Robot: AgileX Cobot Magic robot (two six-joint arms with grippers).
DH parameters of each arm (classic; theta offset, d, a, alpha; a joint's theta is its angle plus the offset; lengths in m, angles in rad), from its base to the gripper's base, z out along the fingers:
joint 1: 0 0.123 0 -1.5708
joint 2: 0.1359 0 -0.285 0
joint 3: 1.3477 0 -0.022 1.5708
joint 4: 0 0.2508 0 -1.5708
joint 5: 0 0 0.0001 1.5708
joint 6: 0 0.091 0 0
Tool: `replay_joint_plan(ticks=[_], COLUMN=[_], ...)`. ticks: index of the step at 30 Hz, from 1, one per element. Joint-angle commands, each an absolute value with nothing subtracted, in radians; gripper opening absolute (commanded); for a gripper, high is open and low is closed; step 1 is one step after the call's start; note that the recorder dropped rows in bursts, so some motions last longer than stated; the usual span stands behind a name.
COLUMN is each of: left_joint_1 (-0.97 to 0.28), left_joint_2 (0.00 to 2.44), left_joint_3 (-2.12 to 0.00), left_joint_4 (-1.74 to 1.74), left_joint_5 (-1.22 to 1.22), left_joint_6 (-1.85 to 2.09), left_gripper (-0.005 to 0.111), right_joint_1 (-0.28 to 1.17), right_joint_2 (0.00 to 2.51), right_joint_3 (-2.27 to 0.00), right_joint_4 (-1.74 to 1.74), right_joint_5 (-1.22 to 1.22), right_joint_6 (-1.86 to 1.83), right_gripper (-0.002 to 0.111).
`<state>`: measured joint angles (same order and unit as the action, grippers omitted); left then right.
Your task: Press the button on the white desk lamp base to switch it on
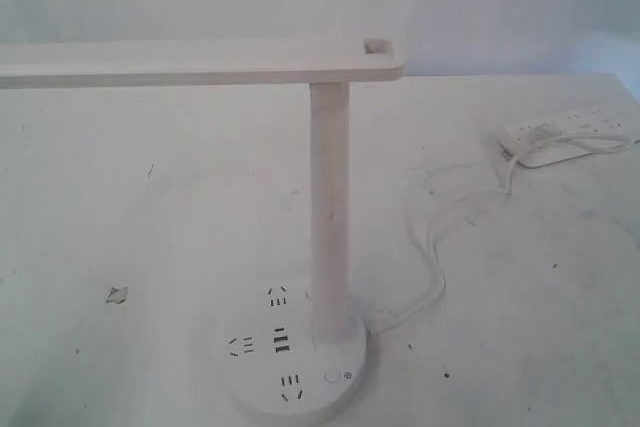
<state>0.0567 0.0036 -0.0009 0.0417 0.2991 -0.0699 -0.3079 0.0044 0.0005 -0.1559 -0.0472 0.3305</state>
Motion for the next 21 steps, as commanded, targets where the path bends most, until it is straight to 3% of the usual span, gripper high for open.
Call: replay_joint_plan(ticks=[1, 7, 21], left_joint_1=[0.053, 0.053, 0.053], left_joint_2=[0.000, 0.000, 0.000], left_joint_3=[0.000, 0.000, 0.000], left_joint_4=[0.038, 0.038, 0.038], left_joint_5=[0.307, 0.307, 0.307], left_joint_6=[-0.071, -0.071, -0.071], left_gripper=[0.000, 0.000, 0.000], right_joint_1=[-0.313, -0.313, -0.313], right_joint_2=[0.000, 0.000, 0.000], right_joint_3=[-0.016, -0.016, -0.011], right_joint_4=[-0.151, -0.163, -0.209], right_joint_5=[-0.544, -0.934, -0.881], right_joint_6=[0.469, 0.592, 0.656], right_gripper=[0.000, 0.000, 0.000])
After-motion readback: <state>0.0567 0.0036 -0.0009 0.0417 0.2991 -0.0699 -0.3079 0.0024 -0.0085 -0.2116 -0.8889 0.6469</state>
